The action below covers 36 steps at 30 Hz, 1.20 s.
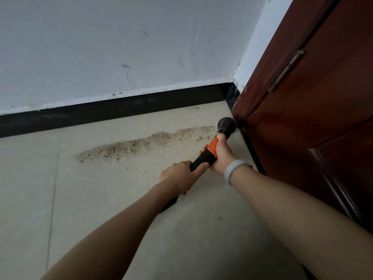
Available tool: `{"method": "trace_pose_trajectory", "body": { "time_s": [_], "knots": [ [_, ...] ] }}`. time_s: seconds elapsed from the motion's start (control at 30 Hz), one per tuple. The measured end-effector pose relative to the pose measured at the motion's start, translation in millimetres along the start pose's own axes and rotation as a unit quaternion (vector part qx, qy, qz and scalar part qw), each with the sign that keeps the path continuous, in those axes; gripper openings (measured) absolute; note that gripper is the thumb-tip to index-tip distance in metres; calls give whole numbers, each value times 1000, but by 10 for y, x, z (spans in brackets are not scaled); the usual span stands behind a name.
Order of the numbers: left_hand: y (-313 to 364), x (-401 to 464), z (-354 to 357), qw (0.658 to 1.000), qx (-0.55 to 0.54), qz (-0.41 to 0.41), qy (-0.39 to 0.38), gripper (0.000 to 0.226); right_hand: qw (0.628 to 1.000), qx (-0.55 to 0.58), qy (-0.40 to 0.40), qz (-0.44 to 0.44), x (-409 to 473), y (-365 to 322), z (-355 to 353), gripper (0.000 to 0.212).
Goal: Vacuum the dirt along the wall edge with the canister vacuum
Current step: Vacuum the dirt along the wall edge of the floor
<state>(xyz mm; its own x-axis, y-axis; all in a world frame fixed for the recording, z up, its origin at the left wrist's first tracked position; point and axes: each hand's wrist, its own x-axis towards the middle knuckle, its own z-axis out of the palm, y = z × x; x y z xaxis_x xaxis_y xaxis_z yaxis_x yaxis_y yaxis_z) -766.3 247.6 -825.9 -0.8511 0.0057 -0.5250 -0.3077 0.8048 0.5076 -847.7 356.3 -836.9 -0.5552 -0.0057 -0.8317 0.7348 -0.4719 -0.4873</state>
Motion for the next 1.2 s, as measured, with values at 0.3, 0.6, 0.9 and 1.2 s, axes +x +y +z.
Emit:
{"method": "trace_pose_trajectory", "body": {
  "time_s": [0.3, 0.6, 0.9, 1.2],
  "knots": [
    [-280, -322, -7, 998, -26, -51, 32, 54, 997, -70, -22, 20, -210, 293, 244, 28],
    [-664, -600, -11, 992, -65, -90, 55, 52, 991, -121, -40, 35, -363, 680, 513, 26],
    [-1170, -917, -22, 979, -109, -142, 101, 54, 981, -172, -77, 55, -448, 1190, 866, 26],
    [-1646, -1237, -26, 955, -175, -190, 147, 58, 966, -222, -110, 71, -576, 1699, 1197, 27]
  ]
}}
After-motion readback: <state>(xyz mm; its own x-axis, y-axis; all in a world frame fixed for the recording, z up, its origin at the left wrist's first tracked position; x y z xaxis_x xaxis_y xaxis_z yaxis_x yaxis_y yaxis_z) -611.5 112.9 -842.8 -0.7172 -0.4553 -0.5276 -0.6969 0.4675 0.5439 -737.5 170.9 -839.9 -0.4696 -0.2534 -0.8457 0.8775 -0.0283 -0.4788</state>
